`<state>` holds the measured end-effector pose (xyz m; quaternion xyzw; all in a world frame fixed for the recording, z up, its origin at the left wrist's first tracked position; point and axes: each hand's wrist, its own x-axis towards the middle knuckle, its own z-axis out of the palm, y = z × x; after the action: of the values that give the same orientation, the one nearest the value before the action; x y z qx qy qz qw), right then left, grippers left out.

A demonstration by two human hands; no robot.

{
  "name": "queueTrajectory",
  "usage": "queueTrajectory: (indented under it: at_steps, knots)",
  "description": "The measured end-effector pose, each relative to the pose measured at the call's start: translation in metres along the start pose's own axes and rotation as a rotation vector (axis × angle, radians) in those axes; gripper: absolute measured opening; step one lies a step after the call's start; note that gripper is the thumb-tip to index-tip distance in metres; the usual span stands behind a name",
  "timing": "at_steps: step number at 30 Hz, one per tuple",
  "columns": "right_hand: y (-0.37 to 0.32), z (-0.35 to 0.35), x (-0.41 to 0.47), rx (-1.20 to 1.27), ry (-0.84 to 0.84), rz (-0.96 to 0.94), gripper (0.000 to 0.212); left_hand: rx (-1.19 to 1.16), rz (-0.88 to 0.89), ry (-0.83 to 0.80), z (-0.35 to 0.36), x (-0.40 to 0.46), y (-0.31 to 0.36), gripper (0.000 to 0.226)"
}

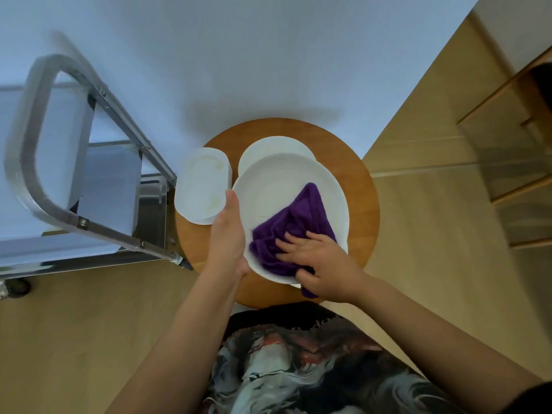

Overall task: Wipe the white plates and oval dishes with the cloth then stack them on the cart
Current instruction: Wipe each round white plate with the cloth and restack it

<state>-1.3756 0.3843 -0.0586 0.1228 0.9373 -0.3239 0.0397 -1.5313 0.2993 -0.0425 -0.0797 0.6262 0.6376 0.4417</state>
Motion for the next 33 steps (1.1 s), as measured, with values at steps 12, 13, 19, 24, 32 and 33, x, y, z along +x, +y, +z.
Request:
queueTrajectory:
  at_steps: [12, 13, 19, 24, 32, 33]
  knots:
    - [0.056, -0.038, -0.034, -0.368, 0.348, -0.090, 0.023, 0.150, -0.025, -0.014, 0.030, -0.022, -0.015, 0.026]
    - [0.053, -0.041, -0.032, -0.309, 0.406, -0.027, 0.022, 0.141, -0.038, -0.009, 0.032, -0.024, -0.018, 0.027]
    - [-0.006, -0.030, -0.039, 0.446, 0.560, 0.213, 0.027, 0.027, 0.001, 0.008, 0.040, -0.034, -0.034, 0.035]
    - [-0.003, -0.020, -0.050, -0.202, -0.109, -0.132, 0.059, 0.060, 0.036, -0.006, 0.043, -0.043, -0.036, 0.051]
    - [0.014, -0.038, -0.027, -0.533, -0.056, -0.412, 0.070, 0.033, -0.064, -0.034, 0.041, -0.057, -0.039, 0.052]
    - [0.015, -0.040, -0.023, -0.536, -0.041, -0.427, 0.070, 0.029, -0.053, -0.040, 0.041, -0.058, -0.038, 0.051]
